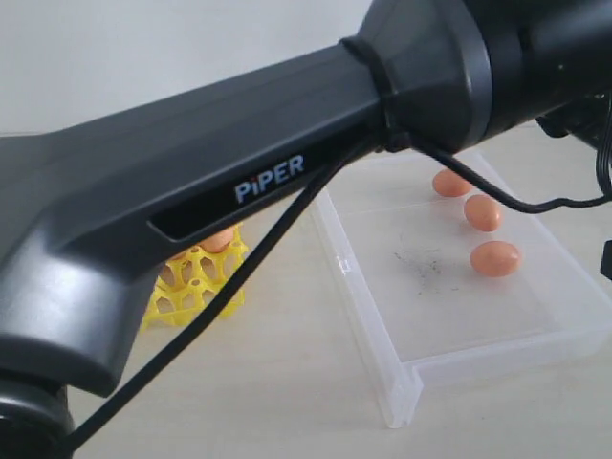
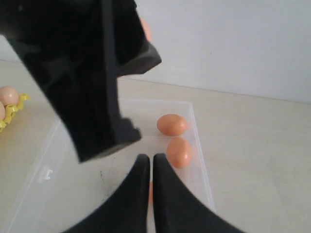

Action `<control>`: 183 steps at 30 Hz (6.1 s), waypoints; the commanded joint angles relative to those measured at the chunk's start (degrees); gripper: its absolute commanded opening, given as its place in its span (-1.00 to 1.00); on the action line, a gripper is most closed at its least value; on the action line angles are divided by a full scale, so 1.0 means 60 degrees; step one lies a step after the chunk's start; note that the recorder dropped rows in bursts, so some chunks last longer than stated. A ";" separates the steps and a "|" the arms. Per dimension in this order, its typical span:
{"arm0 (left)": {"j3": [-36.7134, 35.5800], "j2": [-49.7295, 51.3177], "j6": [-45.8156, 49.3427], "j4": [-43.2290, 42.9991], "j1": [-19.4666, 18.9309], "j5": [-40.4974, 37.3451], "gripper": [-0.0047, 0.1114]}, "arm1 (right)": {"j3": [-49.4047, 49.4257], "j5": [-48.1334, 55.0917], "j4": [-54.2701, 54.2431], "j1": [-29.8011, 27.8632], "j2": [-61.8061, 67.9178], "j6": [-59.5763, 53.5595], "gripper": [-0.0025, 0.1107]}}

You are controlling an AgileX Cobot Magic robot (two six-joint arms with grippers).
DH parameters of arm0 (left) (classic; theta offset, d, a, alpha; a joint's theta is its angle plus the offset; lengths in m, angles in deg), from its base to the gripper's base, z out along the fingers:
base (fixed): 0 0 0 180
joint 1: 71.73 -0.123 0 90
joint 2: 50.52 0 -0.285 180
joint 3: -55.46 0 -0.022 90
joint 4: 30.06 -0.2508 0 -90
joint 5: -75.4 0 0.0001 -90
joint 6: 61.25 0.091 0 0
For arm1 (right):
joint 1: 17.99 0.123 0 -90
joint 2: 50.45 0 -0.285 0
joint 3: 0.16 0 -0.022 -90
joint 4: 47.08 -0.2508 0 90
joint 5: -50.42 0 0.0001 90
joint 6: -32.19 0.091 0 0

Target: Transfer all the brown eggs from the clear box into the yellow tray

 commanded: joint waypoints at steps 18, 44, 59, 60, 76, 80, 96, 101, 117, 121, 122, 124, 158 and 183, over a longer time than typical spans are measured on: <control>-0.2061 -0.0927 0.2516 0.1674 0.0055 -0.1258 -0.85 | 0.0032 -0.0061 0.0068 0.0008 -0.0045 -0.0068 -0.96; -1.2091 -0.8516 -0.3187 -0.0277 -0.0796 0.3580 -0.85 | 0.0032 -0.0060 0.0068 0.0008 -0.0045 -0.0032 -0.96; -1.6961 -1.0845 -1.3727 -0.8004 -0.2674 0.5152 -0.85 | 0.0032 -0.0081 0.0068 0.0008 -0.0045 0.0008 -0.96; -1.7288 -1.0866 -1.4705 -0.8795 -0.2832 0.5152 -0.85 | 0.0032 -0.0081 0.0068 0.0008 -0.0045 0.0008 -0.96; -1.9094 -1.0866 -1.7832 -0.9502 -0.4093 0.3416 -0.85 | 0.0032 -0.0056 0.0068 0.0008 -0.0045 0.0048 -0.96; -1.9073 -1.0866 -1.7333 -0.9502 -0.4172 0.4238 -0.85 | 0.0032 -0.0056 0.0068 0.0008 -0.0045 0.0099 -0.96; -1.8214 -1.0873 -1.0579 -0.7921 -0.4272 1.0235 -0.85 | 0.0032 -0.0011 0.0068 0.0008 -0.0045 0.0079 -0.96; -1.8214 -1.0873 -1.0701 -0.8979 -0.4272 1.1609 -0.85 | 0.0032 -0.0029 0.0068 0.0008 -0.0045 0.0078 -0.96; -1.7367 -1.0854 -1.6395 -0.9502 -0.4964 1.3350 -0.85 | 0.0032 -0.0008 0.0068 0.0008 -0.0045 0.0108 -0.96; -1.5918 -1.0854 -1.2934 -0.9502 -0.4964 1.8241 -0.85 | 0.0032 -0.0008 0.0068 0.0008 -0.0045 0.0080 -0.96; -1.5653 -1.0854 -1.2678 -0.9502 -0.4964 1.8948 -0.85 | 0.0032 -0.0008 0.0068 0.0008 -0.0045 0.0080 -0.96; -1.5071 -1.0854 -1.3362 -0.9502 -0.4972 2.0116 -0.85 | 0.0032 -0.0008 0.0068 0.0008 -0.0045 0.0080 -0.96; -1.4904 -0.9694 -0.5750 -0.4853 -0.5852 0.2487 -0.85 | 0.0032 -0.0011 0.0068 0.0008 -0.0045 0.0058 -0.96; -1.9507 -0.9661 -0.2021 0.4832 -0.7967 1.6497 -0.85 | 0.0032 0.0027 0.0068 0.0008 -0.0045 -0.0076 -0.96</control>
